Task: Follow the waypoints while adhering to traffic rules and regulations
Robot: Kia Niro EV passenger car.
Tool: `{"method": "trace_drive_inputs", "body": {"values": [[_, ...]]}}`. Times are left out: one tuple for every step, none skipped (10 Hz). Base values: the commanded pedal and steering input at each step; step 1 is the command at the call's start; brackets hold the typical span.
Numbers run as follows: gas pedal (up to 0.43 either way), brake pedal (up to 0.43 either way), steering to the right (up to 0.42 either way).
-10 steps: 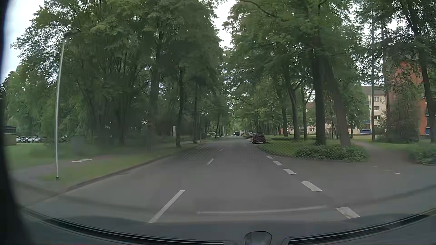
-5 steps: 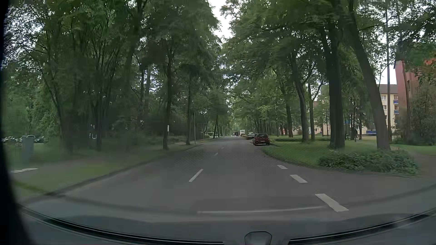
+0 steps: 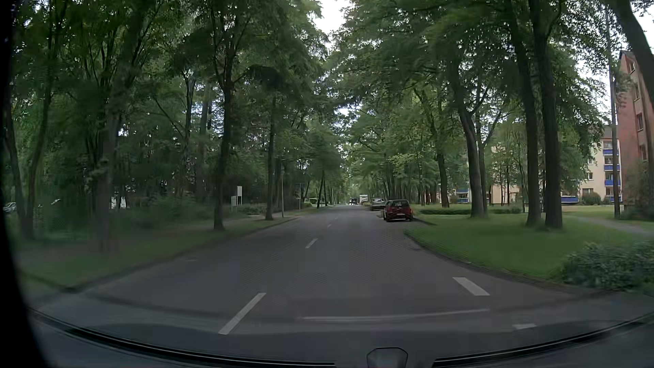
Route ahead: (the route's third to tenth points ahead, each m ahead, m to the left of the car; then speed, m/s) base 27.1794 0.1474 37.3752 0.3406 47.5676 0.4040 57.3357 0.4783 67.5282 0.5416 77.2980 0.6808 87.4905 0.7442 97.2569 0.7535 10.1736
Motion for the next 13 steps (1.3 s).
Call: {"method": "trace_drive_inputs", "body": {"values": [[0.228,0.006,0.0],[0.228,0.006,0.0],[0.228,0.006,0.0],[0.228,0.006,0.0],[0.228,0.006,0.0],[0.228,0.006,0.0],[0.228,0.006,0.0],[0.228,0.006,0.0],[0.228,0.006,0.0],[0.228,0.006,0.001],[0.228,0.006,0.0],[0.228,0.006,0.0],[0.228,0.006,0.0]]}}
